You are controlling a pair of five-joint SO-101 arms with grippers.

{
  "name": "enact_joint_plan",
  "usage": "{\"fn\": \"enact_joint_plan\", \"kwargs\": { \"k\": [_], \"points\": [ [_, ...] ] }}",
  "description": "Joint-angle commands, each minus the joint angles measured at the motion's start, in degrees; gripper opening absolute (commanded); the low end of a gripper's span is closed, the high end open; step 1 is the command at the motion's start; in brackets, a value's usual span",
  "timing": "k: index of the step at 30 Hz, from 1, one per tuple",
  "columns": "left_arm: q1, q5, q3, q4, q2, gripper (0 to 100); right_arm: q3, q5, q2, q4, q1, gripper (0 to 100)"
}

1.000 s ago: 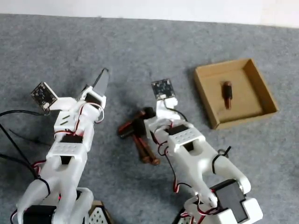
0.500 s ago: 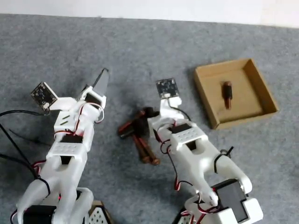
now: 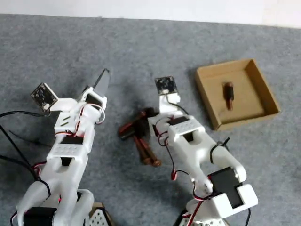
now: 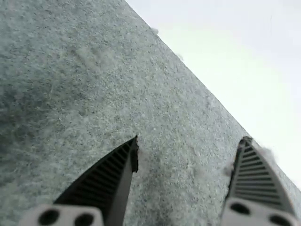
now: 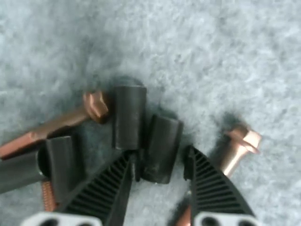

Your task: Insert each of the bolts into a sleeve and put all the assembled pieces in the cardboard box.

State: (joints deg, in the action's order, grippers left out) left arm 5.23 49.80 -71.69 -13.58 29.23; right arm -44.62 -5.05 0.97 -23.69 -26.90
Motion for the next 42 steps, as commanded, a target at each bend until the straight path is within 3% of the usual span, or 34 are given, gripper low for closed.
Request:
{"fn": "enact_joint_plan", "kwargs": {
  "k": [1,28,34,42],
  "points": [
    [-0.84,-0.62,2.86,0.00,0.31,31,2.15,-0.62,0.04,2.86,1.36,15.2],
    [-0.84,-0.62,2.86,0.09,0.31,31,7.78,-0.62,-6.64,-3.82,2.68,14.6],
    [-0.84,-0.62,2.86,0.09,0.22,31,7.87,-0.35,-6.64,-3.91,2.68,0.2],
    [-0.92,-0.62,2.86,0.09,0.22,31,7.96,-0.18,-6.29,-3.91,2.77,0.9]
  ]
}}
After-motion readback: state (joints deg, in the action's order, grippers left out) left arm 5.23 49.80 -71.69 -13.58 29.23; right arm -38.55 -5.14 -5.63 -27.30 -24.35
